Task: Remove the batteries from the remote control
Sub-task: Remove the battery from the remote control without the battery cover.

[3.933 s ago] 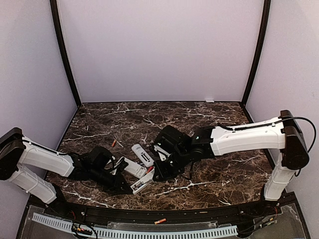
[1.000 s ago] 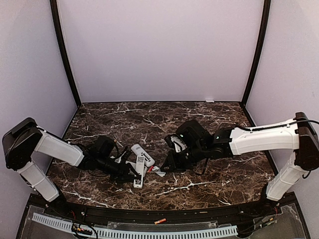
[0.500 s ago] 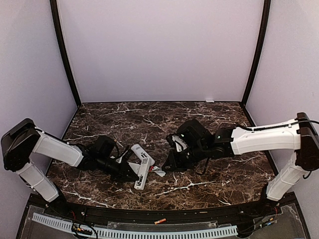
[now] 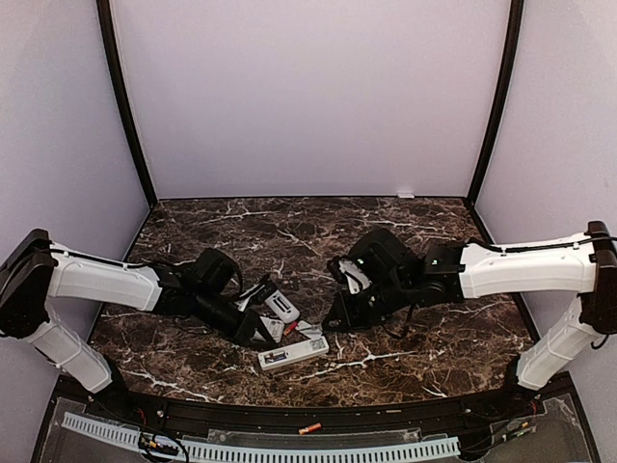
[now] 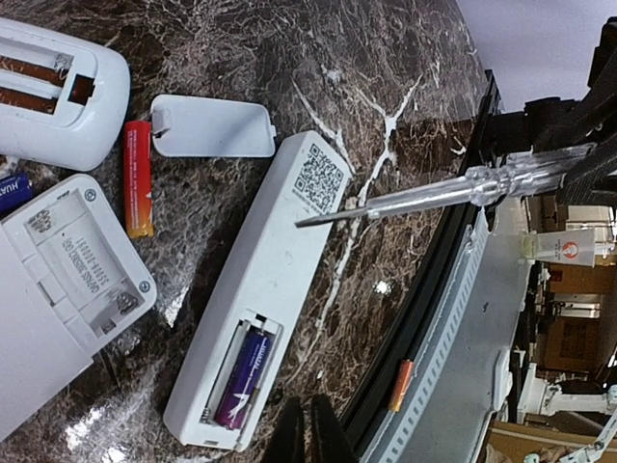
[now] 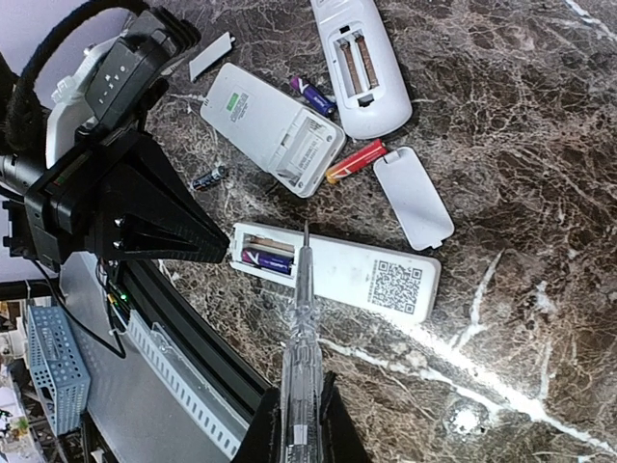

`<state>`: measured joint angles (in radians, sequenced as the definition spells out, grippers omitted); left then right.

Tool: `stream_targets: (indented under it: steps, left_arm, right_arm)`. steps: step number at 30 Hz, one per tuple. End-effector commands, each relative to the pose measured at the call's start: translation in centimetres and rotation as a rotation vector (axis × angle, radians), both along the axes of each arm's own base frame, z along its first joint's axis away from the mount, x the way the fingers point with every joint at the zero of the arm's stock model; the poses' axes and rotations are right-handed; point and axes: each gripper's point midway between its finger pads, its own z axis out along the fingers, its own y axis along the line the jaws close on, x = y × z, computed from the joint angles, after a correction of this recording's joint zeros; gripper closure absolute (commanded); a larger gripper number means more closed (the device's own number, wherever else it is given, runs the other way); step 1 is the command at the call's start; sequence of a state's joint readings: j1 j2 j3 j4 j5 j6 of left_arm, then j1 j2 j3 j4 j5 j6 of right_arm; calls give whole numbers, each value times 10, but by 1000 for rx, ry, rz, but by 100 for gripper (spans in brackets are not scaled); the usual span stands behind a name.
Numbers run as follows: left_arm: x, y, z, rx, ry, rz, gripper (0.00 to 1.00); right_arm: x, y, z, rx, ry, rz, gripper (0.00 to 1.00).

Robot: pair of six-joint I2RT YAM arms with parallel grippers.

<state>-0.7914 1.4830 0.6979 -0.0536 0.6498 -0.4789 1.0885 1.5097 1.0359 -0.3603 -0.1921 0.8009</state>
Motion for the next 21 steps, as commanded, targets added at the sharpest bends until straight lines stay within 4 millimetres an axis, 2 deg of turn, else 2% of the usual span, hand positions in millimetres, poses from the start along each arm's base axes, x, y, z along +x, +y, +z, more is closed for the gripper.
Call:
stream_targets:
  steps: [1, 5, 9, 12, 16, 21]
  left_arm:
    - [-7, 15, -17, 116, -19, -28, 91]
    - [-1, 21, -6, 113, -56, 39, 73]
    - [-1, 30, -4, 119, -25, 139, 63]
    - [-9, 36, -15, 121, 51, 192, 61]
    - [-17, 38, -29, 101, 142, 247, 62]
    - [-17, 33, -31, 56, 171, 272, 63]
  right_arm:
    - [-1, -5, 15, -11, -61, 25, 100]
    - [-8, 6, 14, -15, -61, 90, 100]
    - [-13, 18, 7, -66, -50, 134, 100]
    - [-19, 26, 1, -83, -26, 165, 100]
    - [-22, 28, -9, -120, 8, 165, 100]
    - [-26, 29, -15, -132, 41, 163, 100]
